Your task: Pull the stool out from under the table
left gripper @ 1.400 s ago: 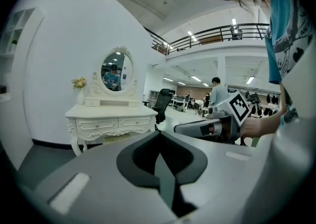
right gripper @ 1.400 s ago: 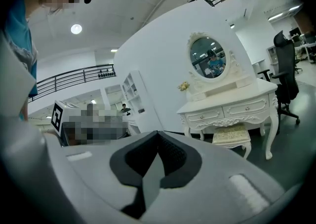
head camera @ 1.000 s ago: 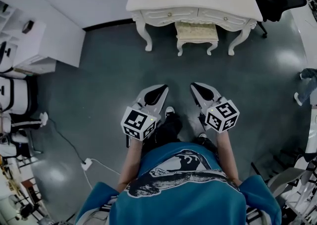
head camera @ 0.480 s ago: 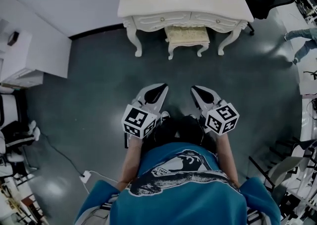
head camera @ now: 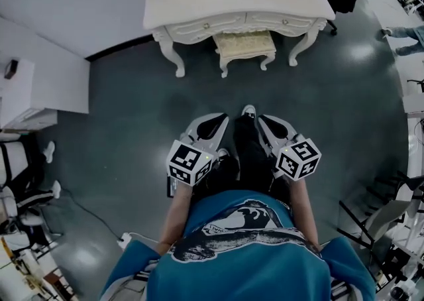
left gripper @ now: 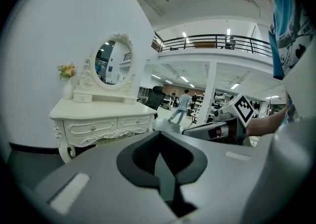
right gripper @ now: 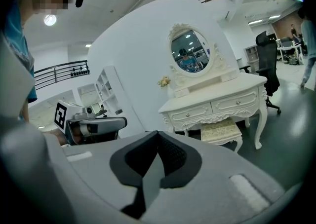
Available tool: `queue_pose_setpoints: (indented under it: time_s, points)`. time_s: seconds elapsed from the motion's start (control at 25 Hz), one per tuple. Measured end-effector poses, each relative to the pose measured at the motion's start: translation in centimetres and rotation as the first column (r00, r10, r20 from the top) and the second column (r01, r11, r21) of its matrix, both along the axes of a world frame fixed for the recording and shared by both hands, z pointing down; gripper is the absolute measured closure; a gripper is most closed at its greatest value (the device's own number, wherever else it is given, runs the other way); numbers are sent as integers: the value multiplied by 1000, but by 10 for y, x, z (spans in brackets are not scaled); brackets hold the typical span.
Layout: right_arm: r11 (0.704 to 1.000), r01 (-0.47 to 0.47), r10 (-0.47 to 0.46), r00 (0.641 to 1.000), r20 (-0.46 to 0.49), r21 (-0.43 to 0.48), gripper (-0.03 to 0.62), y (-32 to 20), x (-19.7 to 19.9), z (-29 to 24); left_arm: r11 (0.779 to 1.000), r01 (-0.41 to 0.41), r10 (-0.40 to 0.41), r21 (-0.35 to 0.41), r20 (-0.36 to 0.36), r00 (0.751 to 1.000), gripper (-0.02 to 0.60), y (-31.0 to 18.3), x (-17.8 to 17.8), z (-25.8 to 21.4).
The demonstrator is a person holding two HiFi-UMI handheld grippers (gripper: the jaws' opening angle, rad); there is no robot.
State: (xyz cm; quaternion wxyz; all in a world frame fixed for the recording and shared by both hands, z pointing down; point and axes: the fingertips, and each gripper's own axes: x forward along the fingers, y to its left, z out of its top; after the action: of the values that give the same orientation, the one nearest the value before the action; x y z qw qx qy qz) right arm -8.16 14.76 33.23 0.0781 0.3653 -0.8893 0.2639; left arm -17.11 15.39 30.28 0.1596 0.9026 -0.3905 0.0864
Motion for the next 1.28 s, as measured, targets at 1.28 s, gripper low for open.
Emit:
queue_pose_setpoints:
  time_s: [1.28]
  points:
    - [987, -27, 18, 998, -57, -159, 580, -336, 125, 152, 957, -71, 117, -280, 154, 981, 569, -290, 96, 129]
